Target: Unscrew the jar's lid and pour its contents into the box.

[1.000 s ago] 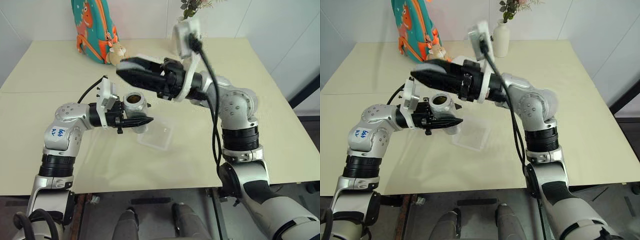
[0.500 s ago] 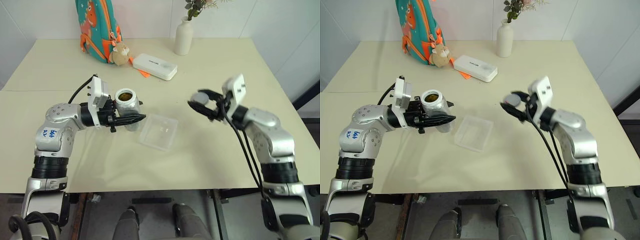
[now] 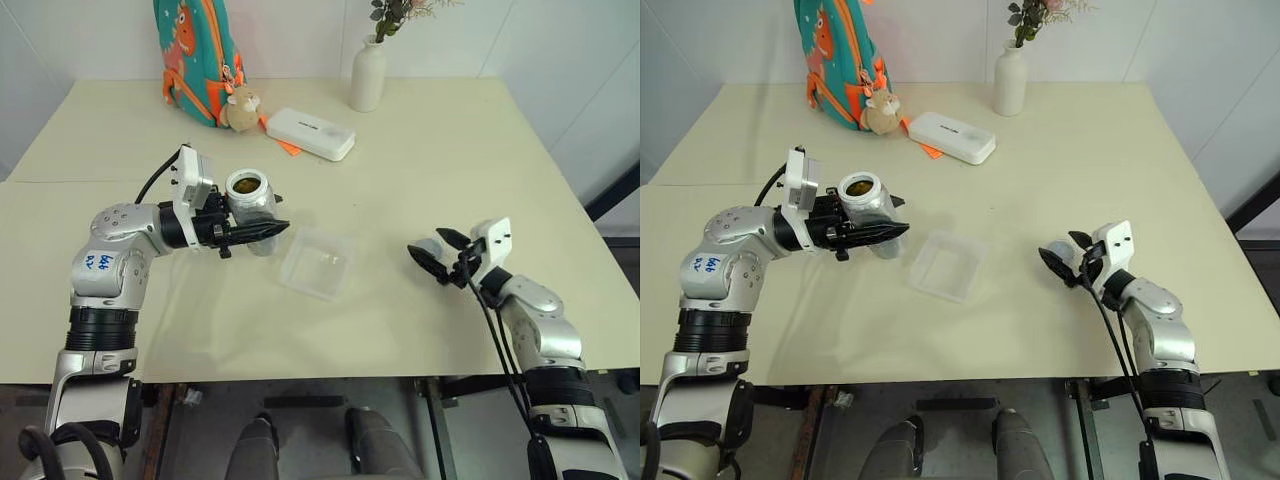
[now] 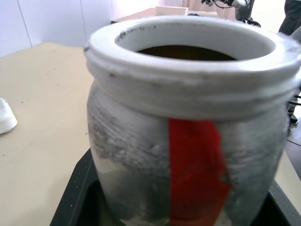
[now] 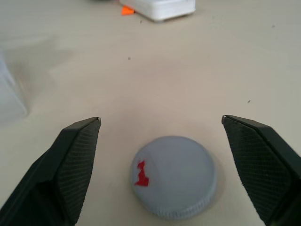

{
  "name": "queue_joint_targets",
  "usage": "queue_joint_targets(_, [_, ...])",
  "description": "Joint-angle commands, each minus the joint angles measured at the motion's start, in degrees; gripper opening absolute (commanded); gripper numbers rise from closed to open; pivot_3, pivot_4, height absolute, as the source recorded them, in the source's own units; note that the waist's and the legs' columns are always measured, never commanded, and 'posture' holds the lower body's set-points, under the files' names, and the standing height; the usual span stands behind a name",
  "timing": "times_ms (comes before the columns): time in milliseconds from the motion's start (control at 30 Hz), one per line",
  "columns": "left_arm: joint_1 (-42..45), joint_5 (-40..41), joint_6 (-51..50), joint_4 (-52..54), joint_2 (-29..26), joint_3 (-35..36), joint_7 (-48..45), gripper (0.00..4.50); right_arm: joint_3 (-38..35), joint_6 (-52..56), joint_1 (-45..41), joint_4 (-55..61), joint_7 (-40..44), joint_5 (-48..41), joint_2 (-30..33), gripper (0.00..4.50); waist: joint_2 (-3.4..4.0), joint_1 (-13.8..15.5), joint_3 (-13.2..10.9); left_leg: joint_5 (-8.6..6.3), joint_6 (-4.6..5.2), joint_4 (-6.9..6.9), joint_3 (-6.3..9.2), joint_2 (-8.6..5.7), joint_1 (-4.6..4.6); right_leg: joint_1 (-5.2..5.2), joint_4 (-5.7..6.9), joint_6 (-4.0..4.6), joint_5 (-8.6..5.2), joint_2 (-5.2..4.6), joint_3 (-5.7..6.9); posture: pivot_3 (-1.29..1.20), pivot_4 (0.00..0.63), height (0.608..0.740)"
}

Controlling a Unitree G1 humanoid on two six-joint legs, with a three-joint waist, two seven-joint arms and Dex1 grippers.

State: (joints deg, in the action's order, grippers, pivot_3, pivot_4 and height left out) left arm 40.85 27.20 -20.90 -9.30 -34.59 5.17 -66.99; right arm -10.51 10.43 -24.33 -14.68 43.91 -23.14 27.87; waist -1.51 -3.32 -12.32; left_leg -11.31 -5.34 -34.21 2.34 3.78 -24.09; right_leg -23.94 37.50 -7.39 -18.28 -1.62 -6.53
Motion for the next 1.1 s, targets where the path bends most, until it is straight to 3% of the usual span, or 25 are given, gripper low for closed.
queue_joint_targets(33, [1.8,-1.3,3.4,-0.4,-0.2,-0.3,-0.3,2.0,-1.9,2.7,-1.5,9.3,4.0,-3.9,4.4,4.43,0.01,0.0,0.0,0.0,0.0,-0.01,0.0,0.0,0.0,0.0,0.0,0.0,0.0,0.0,0.0,0.0,0.15,0.74])
queue_joint_targets(367, [6.8,-6.9,10.7,-7.9,0.1,-2.4,1.4,2.0,-1.2,20.9,4.1,41.6,13.0,-17.8,20.5,4.43,0.0,0.2,0.0,-0.02,0.02,-0.01,0.03,0.0,0.03,0.11,-0.12,-0.01,-0.01,0.01,0.03,0.0,0.15,0.74])
queue_joint_targets(533, [8.7,-9.6,12.7,-9.5,0.2,-4.8,0.8,2.0,-2.4,22.2,5.7,44.0,10.3,-17.6,21.3,4.43,-0.01,0.3,0.0,-0.02,0.02,-0.1,0.04,0.0,0.02,0.15,-0.12,-0.02,0.0,0.01,0.02,0.0,0.15,0.74])
queue_joint_targets(700, [10.9,-17.3,18.7,-11.9,1.3,-7.7,7.3,2.0,-1.7,22.1,8.2,45.4,7.9,-17.0,20.5,4.43,-0.02,0.5,0.0,-0.02,0.02,-0.23,0.04,0.0,0.0,0.18,-0.12,-0.04,0.01,0.01,0.02,0.0,0.15,0.74])
queue_joint_targets(900, [13.1,-41.5,44.9,-16.3,1.1,-15.2,31.0,2.0,-2.0,22.1,9.0,45.0,4.5,-16.5,19.6,4.43,-0.02,0.5,0.0,-0.02,0.02,-0.3,0.02,-0.01,0.0,0.2,-0.13,-0.13,0.06,0.01,-0.06,0.0,0.15,0.74])
queue_joint_targets(1000, [15.4,-63.2,57.9,-17.7,-3.1,-21.3,53.8,2.0,-1.6,22.1,8.7,44.8,3.2,-16.1,18.9,4.43,-0.05,0.6,0.0,-0.02,0.02,-0.34,0.02,-0.01,-0.01,0.2,-0.13,-0.17,0.08,0.01,-0.08,0.0,0.15,0.74])
queue_joint_targets(1100, [18.7,-86.2,58.2,-18.0,-7.7,-29.4,81.5,2.0,-1.1,22.0,8.2,44.4,1.9,-15.6,18.2,4.43,-0.15,0.6,-0.1,-0.03,0.02,-0.4,0.0,-0.02,-0.03,0.21,-0.18,-0.32,0.16,0.01,-0.13,0.0,0.15,0.74])
